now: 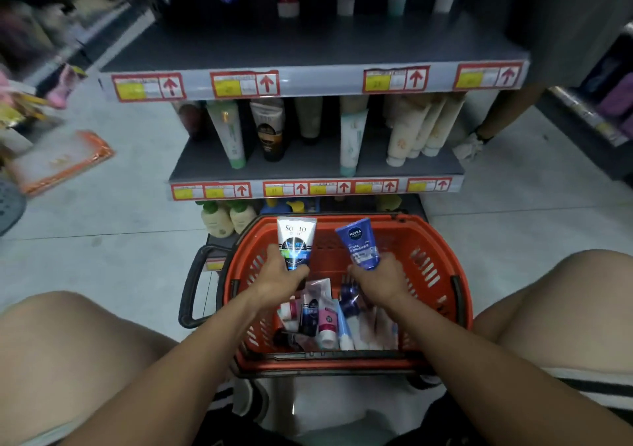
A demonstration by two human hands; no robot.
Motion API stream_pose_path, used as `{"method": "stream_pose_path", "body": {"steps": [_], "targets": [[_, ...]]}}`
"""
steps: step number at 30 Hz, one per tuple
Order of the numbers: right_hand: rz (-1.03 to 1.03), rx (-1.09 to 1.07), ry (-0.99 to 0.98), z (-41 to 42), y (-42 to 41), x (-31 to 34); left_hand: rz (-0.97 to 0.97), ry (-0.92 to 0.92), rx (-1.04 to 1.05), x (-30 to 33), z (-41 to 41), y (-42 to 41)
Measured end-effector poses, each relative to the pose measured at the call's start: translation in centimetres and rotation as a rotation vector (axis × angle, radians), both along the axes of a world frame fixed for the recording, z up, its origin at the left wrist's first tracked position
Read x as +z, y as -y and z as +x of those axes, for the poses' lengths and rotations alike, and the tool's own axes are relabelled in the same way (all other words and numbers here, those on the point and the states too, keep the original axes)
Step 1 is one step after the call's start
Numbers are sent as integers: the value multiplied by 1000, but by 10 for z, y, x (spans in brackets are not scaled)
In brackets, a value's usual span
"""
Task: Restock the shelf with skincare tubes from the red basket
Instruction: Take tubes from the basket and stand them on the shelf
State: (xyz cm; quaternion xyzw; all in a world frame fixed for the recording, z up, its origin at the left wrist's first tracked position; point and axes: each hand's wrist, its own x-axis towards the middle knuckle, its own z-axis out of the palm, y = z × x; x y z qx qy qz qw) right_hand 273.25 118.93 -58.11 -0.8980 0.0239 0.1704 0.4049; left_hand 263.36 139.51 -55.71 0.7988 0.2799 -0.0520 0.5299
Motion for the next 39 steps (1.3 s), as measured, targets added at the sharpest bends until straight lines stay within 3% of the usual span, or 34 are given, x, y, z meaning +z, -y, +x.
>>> {"method": "stream_pose_path", "body": {"steps": [8, 16, 26, 39], "targets": [[301, 36, 38, -23, 2, 44, -157, 95, 77, 34, -19, 11], [583, 93, 59, -29, -4, 76, -277, 363, 228, 63, -24, 16], [592, 194, 213, -22, -4, 103, -211, 473, 280, 88, -21, 10], [547, 165, 197, -11, -28, 110, -108, 527, 290, 104, -9, -2]]}}
